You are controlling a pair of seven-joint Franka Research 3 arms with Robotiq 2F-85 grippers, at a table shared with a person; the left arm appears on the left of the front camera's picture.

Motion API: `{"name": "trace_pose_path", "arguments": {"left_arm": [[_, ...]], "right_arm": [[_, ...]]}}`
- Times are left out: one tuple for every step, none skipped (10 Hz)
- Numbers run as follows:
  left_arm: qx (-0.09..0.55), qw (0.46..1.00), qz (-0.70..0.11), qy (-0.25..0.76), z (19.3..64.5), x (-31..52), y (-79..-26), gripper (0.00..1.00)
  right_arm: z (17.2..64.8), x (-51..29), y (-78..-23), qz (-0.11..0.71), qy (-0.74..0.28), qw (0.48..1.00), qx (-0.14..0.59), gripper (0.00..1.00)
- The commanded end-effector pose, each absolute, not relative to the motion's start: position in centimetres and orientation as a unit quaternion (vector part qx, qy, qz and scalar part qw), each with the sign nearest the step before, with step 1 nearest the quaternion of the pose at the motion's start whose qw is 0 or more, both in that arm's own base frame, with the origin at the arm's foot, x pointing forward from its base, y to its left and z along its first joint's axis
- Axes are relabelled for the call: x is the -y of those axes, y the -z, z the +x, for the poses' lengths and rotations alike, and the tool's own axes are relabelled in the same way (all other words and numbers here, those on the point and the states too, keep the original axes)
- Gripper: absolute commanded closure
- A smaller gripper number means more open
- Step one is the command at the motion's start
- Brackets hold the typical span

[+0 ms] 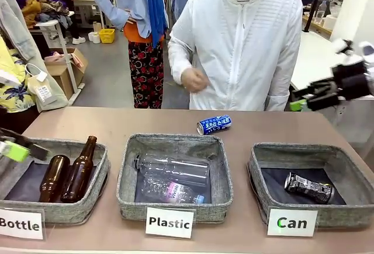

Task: Sort the can waste into the basket.
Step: Pick up the can waste from the table and place it in the right Fabric basket.

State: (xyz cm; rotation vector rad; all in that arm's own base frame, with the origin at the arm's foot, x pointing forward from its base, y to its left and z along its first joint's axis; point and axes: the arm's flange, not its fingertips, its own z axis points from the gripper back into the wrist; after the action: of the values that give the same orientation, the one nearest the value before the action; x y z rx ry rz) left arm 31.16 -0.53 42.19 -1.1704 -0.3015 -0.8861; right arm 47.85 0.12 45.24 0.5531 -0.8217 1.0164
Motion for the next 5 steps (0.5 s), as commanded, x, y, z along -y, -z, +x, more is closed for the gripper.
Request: {"name": "trace_pose_path", "arguments": {"left_arm": [[0.153, 0.729, -0.537, 0.395, 30.3, -0.8, -43.3, 0.00], [0.153, 0.729, -0.537, 0.395, 30.3, -0.8, -43.3, 0.00], [0.153, 0.729, -0.537, 0.395, 30.3, -0.8, -43.3, 0.00], [0.153, 0.729, -0.537, 0.395, 30.3, -0.8, -43.3, 0.00], [0.153, 0.729, -0.537, 0.395, 30.3, -0.8, -43.3, 0.00]], "right_arm": [[51.8, -2.6, -44.1, 0.162, -0.547, 0.731, 0.373, 0.00], [53.3, -4.5, -43.6, 0.117, -0.595, 0.712, 0.354, 0.00], [54.6, -6.5, -42.9, 0.087, -0.640, 0.685, 0.335, 0.00], [55.7, -8.6, -42.0, 0.056, -0.677, 0.658, 0.323, 0.00], [56.6, -11.1, -40.7, 0.023, -0.711, 0.636, 0.300, 0.00]]}}
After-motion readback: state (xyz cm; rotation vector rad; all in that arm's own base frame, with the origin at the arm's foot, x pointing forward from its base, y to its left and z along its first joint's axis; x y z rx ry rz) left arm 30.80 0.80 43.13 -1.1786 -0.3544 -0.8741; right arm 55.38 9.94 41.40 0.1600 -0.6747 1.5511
